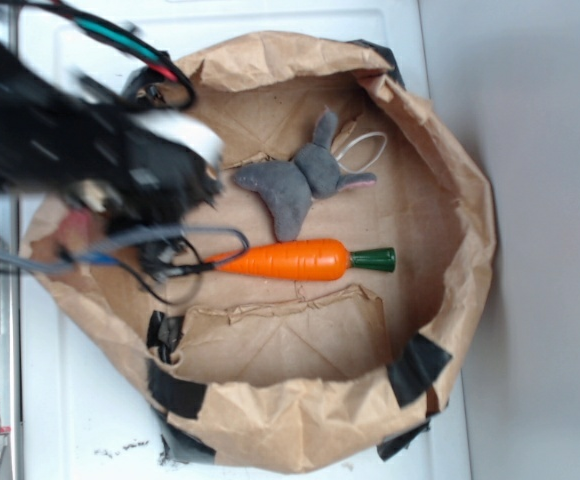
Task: Grab the wood chip.
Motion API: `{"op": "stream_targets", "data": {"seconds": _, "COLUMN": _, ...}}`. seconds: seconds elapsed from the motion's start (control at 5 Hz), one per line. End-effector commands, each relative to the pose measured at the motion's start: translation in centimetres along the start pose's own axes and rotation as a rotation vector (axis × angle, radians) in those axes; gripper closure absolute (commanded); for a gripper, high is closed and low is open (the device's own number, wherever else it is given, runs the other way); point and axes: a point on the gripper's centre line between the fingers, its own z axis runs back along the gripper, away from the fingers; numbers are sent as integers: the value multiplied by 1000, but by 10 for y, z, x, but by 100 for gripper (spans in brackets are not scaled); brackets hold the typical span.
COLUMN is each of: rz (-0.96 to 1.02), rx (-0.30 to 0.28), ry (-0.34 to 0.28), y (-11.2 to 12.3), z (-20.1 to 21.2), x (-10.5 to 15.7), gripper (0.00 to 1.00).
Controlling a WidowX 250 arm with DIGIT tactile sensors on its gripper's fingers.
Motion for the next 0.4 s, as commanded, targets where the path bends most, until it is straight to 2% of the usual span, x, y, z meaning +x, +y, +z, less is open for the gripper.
{"op": "stream_targets", "data": {"seconds": 0.0, "rz": 57, "rx": -92, "ry": -128, "y": 23, "z": 80, "x": 19, "gripper": 100}}
{"op": "stream_targets", "data": {"seconds": 0.2, "rz": 66, "rx": -62, "ry": -130, "y": 19, "z": 82, "x": 23, "gripper": 100}}
